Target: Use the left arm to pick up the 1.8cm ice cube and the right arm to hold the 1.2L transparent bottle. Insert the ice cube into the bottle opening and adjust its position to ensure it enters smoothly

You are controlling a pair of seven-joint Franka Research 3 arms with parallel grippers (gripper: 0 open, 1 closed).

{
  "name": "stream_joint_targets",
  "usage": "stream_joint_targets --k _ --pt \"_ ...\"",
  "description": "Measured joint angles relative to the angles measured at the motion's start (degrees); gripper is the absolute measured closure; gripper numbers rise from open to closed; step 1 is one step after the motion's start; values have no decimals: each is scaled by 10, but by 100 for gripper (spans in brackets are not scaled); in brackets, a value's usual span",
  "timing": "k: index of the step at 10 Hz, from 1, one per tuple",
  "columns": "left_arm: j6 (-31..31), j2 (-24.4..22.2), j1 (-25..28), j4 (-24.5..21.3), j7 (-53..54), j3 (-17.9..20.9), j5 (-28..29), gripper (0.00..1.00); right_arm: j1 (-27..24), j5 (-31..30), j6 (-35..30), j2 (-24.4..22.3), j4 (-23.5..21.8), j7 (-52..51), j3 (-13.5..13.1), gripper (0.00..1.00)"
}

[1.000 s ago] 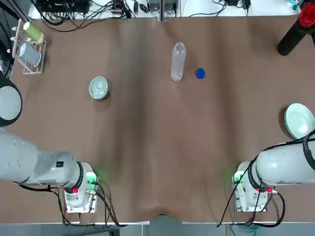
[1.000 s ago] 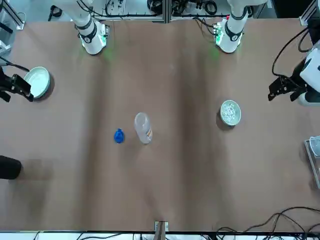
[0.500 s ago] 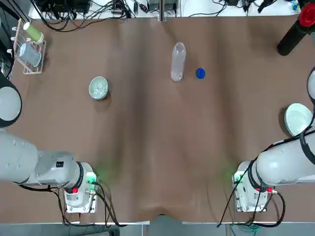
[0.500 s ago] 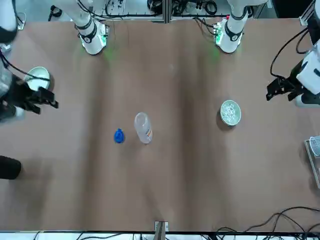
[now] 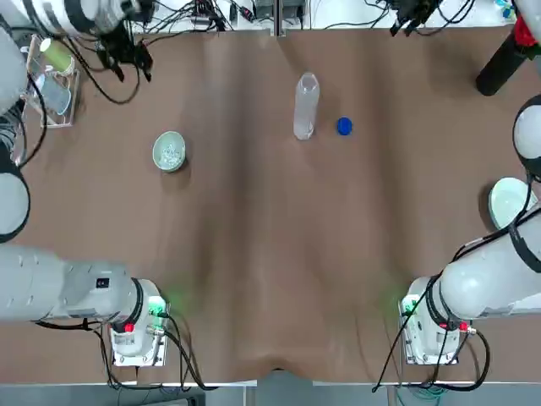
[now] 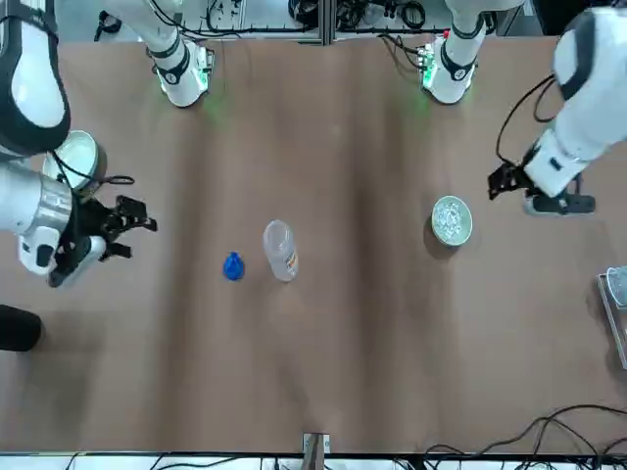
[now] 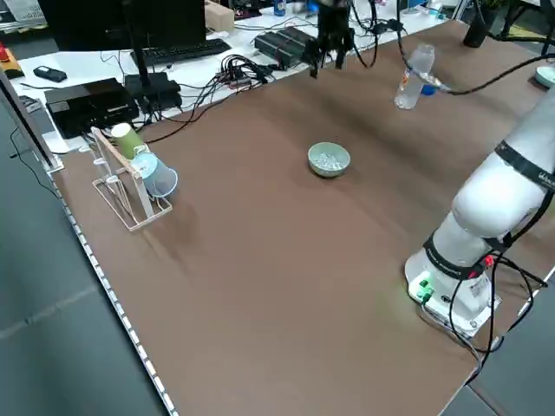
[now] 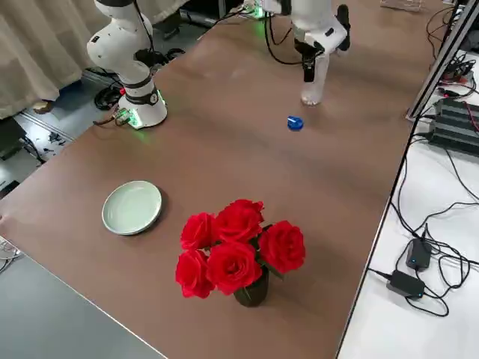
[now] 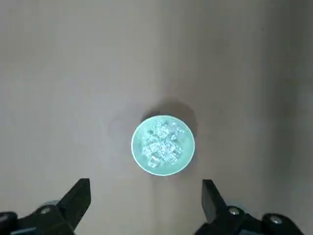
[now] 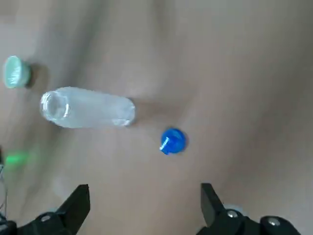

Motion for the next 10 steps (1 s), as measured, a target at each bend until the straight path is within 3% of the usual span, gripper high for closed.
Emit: stream_joint_targets --k 2,6,8,10 --pt "57 0 0 -64 0 -13 0 0 -3 32 21 2 -31 -72 -1 0" --pt "175 26 0 -154 0 -20 0 1 -6 37 22 3 -36 -102 -2 0" --pt "215 51 0 -175 0 -20 0 1 -8 80 22 6 -40 -163 -2 0" --pt "232 68 0 -178 0 -20 0 1 -18 150 24 40 -50 -267 -2 0"
